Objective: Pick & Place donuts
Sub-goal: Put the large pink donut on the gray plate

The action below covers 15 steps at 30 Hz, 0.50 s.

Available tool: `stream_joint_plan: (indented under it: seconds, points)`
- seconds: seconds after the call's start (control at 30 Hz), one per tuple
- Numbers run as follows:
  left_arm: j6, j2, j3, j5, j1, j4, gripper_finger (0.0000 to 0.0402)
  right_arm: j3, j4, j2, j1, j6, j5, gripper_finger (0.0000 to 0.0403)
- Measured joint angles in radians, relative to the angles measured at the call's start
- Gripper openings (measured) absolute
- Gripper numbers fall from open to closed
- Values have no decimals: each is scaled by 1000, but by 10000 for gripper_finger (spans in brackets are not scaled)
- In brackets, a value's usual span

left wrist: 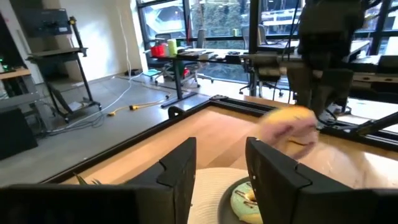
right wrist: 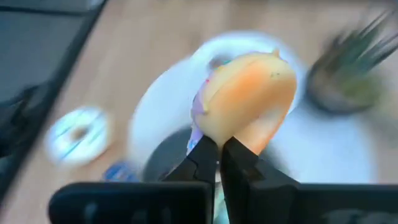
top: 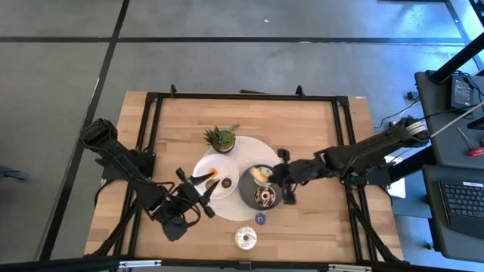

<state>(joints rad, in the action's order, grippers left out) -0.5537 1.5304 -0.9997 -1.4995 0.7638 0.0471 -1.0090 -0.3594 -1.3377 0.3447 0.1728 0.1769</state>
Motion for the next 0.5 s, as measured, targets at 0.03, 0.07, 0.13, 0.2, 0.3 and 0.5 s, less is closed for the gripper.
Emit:
stream_joint_plan:
  seconds: [0.03, 0.07, 0.13, 0.2, 0.3, 0.5]
  points:
    - [0, -2, 0, 0, 4, 0, 137, 23, -13, 24, -3, 23, -47, 14]
    - [0, -4, 0, 0, 4, 0, 138, 49, -14, 45, -3, 41, -86, 14]
    - [0, -5, 0, 0, 4, 0, 139, 119, 6, 97, -8, 76, -153, 14]
    - [0, -5, 0, 0, 4, 1, 139, 202, 52, 152, -15, 111, -187, 14]
    - [0, -5, 0, 1, 2, 1, 139, 339, 262, 236, -37, 115, -283, 13]
    - [0, -5, 0, 1, 0, 1, 139, 590, 805, 296, -86, 237, -352, 13]
